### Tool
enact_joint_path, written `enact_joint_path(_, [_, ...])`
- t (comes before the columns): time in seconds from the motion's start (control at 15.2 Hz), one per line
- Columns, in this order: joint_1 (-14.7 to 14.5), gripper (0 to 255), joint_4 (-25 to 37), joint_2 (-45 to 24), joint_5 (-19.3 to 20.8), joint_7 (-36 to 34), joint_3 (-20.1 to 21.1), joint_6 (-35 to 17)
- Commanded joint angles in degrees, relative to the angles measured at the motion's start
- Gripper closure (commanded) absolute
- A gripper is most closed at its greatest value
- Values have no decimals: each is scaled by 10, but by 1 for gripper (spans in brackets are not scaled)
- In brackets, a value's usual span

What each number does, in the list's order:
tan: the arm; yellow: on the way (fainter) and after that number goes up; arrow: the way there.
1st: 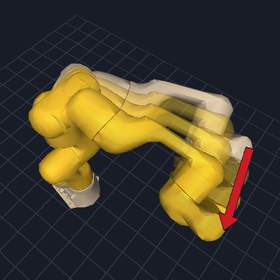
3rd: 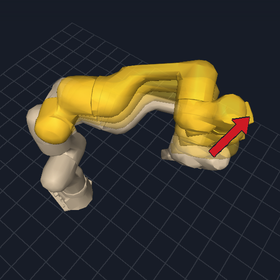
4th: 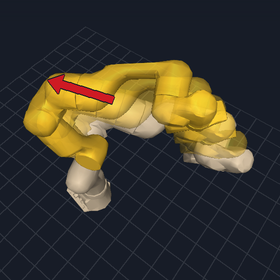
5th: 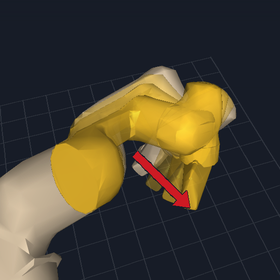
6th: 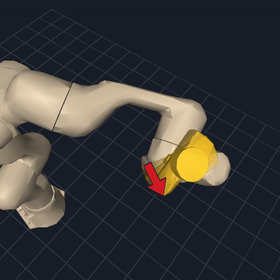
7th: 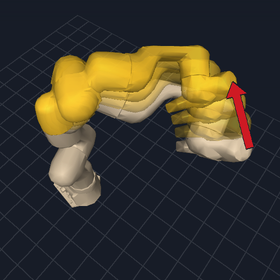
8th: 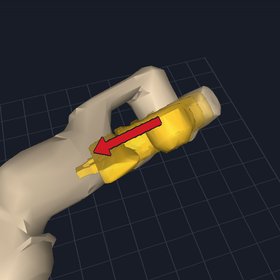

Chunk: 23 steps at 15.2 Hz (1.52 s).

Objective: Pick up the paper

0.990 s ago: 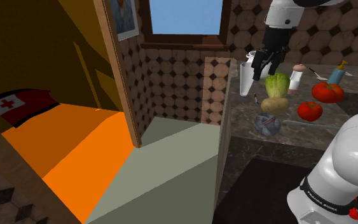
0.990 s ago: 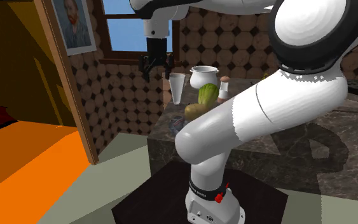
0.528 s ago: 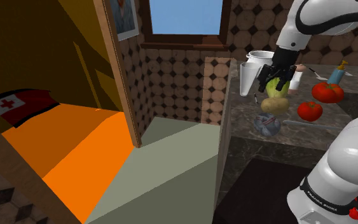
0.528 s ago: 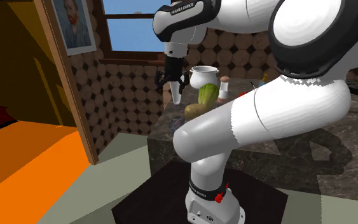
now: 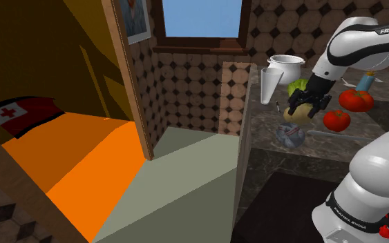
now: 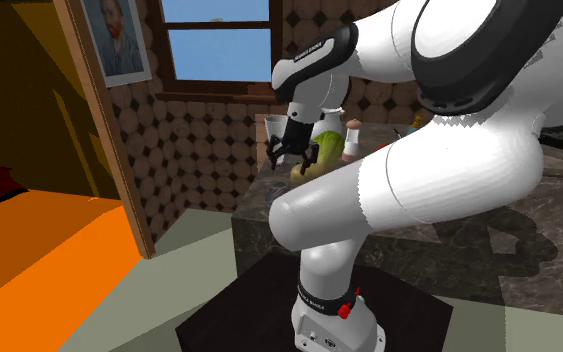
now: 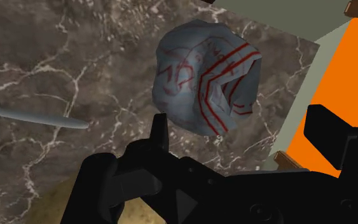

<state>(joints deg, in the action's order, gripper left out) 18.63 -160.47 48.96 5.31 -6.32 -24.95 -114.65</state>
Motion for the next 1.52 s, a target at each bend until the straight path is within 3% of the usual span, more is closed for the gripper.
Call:
enact_joint_path(0.0, [5, 0, -15, -3, 2, 1, -8, -19])
enact_joint_path(0.46, [5, 0, -46, -27, 9, 12, -23, -72])
enact_joint_path(0.53, [6, 255, -47, -27, 9, 12, -24, -73])
enact_joint_path(1.12, [5, 255, -46, -27, 8, 12, -23, -72])
enact_joint_path(1.45, [5, 255, -19, -6, 2, 2, -9, -24])
